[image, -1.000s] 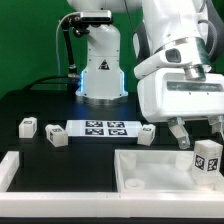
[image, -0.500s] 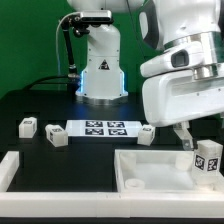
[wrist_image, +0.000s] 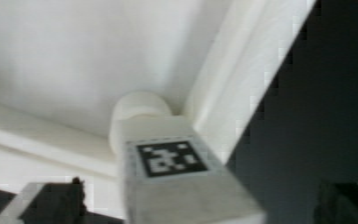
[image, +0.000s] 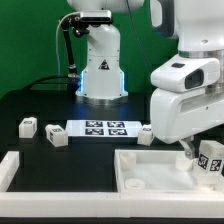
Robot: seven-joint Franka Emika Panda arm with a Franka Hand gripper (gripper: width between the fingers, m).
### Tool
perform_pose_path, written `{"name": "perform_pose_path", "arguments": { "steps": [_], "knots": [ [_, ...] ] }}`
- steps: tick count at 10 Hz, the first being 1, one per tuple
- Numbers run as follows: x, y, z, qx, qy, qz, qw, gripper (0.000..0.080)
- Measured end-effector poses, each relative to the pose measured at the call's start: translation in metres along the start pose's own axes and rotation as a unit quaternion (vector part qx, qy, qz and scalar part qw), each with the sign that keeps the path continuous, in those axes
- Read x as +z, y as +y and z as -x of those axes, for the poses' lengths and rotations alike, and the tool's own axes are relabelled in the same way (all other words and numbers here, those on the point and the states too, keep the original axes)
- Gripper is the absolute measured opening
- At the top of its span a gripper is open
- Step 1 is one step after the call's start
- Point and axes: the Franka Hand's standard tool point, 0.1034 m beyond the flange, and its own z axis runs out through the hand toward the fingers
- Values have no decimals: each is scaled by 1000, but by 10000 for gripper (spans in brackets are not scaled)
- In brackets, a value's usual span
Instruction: Assemble square table
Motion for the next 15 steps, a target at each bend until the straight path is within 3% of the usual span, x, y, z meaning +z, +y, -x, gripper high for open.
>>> {"name": "perform_pose_path", "arguments": {
  "steps": [3,5,6,7,9,11,13,15],
  "knots": [
    [5,19,3,6,12,12,1000,649],
    [5,20,2,7,13,12,1000,649],
    [5,19,2,19,13,11,1000,518],
    [5,19,2,30,13,10,999,518],
    [5,17,2,95,14,8,995,286],
    [5,16,1,160,15,5,987,287],
    [6,14,-2,263,25,-1,965,287],
    [8,11,-3,435,54,-13,899,287]
  ]
}}
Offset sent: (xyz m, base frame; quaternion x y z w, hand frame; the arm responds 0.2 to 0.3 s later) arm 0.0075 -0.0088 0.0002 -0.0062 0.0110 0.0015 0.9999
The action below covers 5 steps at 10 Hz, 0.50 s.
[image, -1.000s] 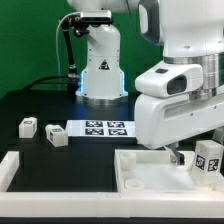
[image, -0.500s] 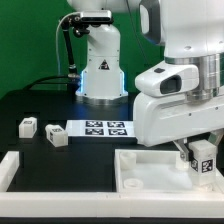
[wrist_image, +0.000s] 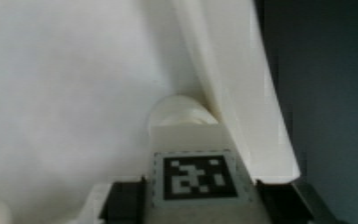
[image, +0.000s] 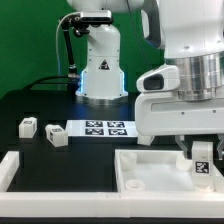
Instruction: Assemble square table
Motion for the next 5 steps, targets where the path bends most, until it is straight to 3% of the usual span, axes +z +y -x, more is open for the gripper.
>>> {"name": "perform_pose_path", "arguments": {
  "steps": [2,5],
  "knots": [
    [1,0,5,140,23,-23,990,291],
    [1,-1,6,220,16,-30,975,292]
  ]
}}
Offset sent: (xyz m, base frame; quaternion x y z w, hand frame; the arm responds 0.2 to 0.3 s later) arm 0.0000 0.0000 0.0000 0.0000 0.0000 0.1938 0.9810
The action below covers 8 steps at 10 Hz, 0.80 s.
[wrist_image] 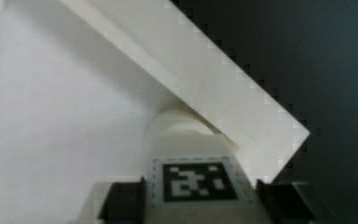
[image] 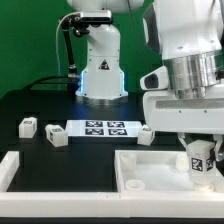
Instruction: Assemble square table
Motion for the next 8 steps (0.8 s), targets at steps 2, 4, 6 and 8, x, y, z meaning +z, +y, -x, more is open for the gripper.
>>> {"name": "perform_pose_path", "arguments": {
  "steps": [2,4,6,8],
  "knots": [
    [2,-2,1,176,-18,-31,984,292],
    [5,-8,8,266,-29,-35,963,292],
    [5,-6,11,214,-31,-29,976,307],
    [1,-3,17,-32,-61,13,998,600]
  ]
}}
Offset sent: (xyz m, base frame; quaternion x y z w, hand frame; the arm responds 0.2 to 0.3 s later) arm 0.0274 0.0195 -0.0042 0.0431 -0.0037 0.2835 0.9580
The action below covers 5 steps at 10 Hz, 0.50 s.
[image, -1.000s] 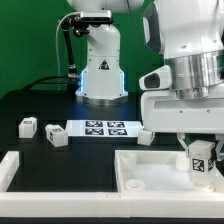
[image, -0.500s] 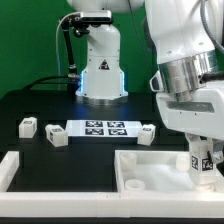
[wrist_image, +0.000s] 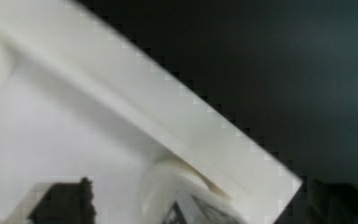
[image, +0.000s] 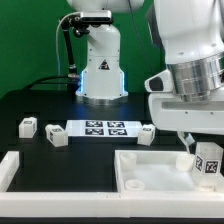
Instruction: Assemble square table
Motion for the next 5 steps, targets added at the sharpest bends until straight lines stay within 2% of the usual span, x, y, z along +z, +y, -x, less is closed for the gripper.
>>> {"name": "perform_pose_path", "arguments": {
  "steps": [1,3,4,5],
  "knots": [
    [-3,2,1,-95,-16,14,995,634],
    [-3,2,0,-151,-14,12,988,647],
    [-4,4,-2,-208,-18,18,978,649],
    [-9,8,-9,-281,-26,40,959,649]
  ]
}}
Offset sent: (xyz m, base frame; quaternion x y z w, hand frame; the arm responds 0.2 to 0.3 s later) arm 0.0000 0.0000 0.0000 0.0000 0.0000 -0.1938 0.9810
